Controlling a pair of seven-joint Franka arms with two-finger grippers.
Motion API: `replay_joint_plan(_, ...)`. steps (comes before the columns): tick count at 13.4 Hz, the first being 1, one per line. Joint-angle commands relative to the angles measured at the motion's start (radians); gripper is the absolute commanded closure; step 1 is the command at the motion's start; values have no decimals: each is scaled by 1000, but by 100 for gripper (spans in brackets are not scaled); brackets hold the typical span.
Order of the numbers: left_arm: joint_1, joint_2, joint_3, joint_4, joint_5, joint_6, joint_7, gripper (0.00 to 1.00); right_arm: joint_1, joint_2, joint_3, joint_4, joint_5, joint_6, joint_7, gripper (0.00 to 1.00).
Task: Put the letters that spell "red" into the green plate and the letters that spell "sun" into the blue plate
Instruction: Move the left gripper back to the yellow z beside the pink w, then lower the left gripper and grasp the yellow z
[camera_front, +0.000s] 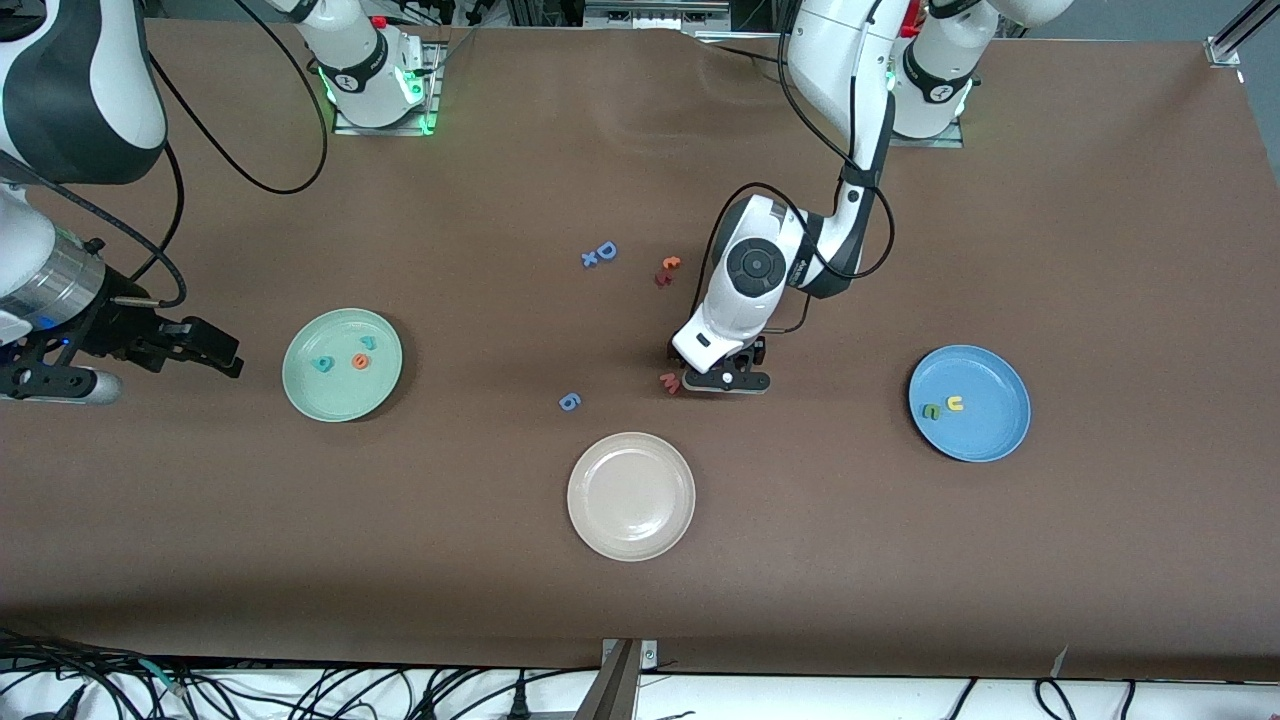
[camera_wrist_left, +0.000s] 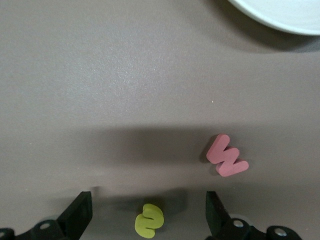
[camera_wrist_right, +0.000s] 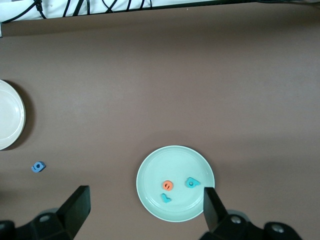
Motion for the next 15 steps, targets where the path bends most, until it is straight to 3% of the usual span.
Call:
replay_joint_plan(1, -4, 5, -7, -2, -16, 4, 1, 0, 0, 9, 1, 20, -5, -4, 9, 0)
replay_joint_plan(5, 0, 2, -13, -11, -15, -14, 0, 5, -2, 11, 1, 20, -7, -2, 8, 0)
replay_joint_plan(9, 4, -1, -13, -11, 20, -48, 1, 27, -2, 11, 1, 20, -7, -2, 8, 0)
replay_joint_plan(10, 4, -1, -13, -11, 20, -50, 1, 38, -2, 11, 1, 20, -8, -4, 6, 0)
replay_joint_plan(15, 6, -9, -13, -10, 20, -65, -3, 51, -6, 11, 1, 20, -5, -2, 0, 0)
